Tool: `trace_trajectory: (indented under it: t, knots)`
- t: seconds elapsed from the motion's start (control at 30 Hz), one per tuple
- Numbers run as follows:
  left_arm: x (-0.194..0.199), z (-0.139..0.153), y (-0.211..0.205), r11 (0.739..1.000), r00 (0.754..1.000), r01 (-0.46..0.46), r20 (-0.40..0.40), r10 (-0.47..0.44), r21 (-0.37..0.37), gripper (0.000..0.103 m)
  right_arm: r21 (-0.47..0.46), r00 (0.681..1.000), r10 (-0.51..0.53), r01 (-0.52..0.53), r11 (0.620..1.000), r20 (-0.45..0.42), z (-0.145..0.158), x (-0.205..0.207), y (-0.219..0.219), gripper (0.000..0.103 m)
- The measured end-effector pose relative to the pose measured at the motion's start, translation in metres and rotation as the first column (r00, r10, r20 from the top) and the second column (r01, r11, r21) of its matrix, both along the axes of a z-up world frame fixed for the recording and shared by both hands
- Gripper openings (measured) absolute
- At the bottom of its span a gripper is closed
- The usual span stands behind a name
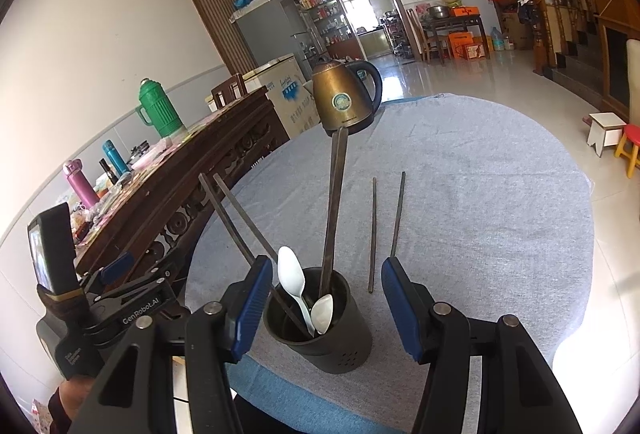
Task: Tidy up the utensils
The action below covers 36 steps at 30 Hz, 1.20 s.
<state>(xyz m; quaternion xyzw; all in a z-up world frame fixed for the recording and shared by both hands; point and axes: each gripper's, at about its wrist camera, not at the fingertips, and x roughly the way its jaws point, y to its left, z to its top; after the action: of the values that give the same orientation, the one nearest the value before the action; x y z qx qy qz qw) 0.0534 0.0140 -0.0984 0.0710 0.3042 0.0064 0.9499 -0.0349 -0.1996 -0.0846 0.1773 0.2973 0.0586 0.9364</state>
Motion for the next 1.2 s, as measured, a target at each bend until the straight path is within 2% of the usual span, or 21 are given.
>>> trace_trajectory:
  t: [0.63, 0.97, 1.2]
  knots:
    - [0.010, -0.012, 0.004, 1.000, 0.999, -0.028, -0.037, 0.028, 0.006, 0.090, 0.024, 0.999, -0.042, 0.042, 0.999, -0.014, -0.009, 0.003, -0.016, 0.060]
    - [0.016, -0.017, 0.006, 0.999, 0.997, -0.032, -0.069, 0.032, 0.000, 0.090, 0.029, 1.000, -0.017, 0.017, 0.999, -0.010, -0.013, 0.004, -0.013, 0.060]
    - [0.018, -0.019, 0.010, 0.999, 0.996, -0.043, -0.078, 0.043, -0.010, 0.090, 0.056, 0.999, -0.039, 0.040, 0.998, -0.016, -0.017, 0.004, -0.022, 0.060]
